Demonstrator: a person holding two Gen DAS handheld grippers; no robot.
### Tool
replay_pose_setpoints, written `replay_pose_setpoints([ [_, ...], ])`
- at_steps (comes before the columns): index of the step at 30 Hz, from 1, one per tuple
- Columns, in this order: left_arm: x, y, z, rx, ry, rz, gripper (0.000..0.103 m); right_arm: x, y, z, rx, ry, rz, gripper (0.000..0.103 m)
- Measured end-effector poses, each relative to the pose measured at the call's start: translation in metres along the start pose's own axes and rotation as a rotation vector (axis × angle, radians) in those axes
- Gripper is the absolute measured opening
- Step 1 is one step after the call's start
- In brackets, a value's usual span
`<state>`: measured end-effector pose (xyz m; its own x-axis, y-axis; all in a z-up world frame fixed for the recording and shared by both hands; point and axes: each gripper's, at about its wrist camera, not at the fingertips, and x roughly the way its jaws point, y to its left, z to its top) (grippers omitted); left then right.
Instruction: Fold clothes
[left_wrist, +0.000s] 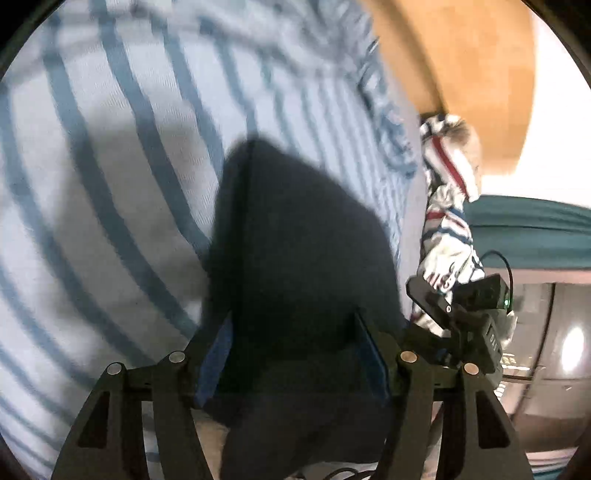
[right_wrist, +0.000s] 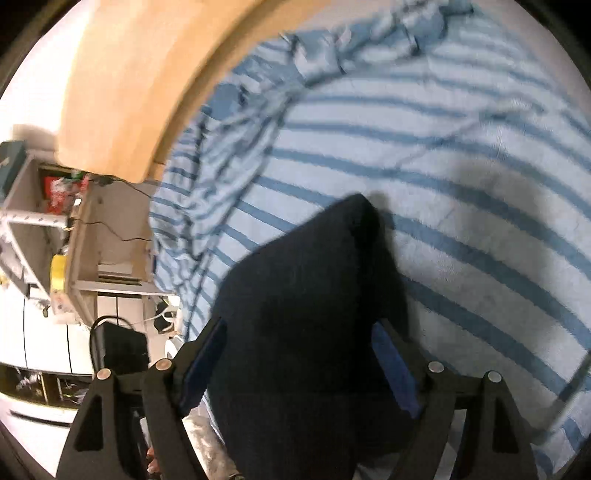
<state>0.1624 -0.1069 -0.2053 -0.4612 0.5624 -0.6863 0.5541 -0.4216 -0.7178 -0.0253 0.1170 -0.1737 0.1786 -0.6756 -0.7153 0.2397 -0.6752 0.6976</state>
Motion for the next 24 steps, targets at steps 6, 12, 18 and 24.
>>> replay_pose_setpoints([
  [6,-0.015,-0.03,0.013,0.114,-0.114,0.03,0.036,-0.008,0.034,0.004,-0.202,-0.08,-0.04,0.04],
  [12,0.019,-0.03,0.012,0.192,-0.053,0.165,0.042,0.016,0.017,0.008,-0.186,-0.02,-0.219,0.058],
  [18,-0.035,-0.058,0.016,0.222,-0.202,0.164,0.071,-0.03,0.069,0.004,-0.301,-0.208,-0.31,0.085],
  [24,-0.039,-0.091,0.04,0.262,-0.29,0.167,0.027,-0.013,0.102,0.02,-0.397,-0.255,-0.429,0.031],
])
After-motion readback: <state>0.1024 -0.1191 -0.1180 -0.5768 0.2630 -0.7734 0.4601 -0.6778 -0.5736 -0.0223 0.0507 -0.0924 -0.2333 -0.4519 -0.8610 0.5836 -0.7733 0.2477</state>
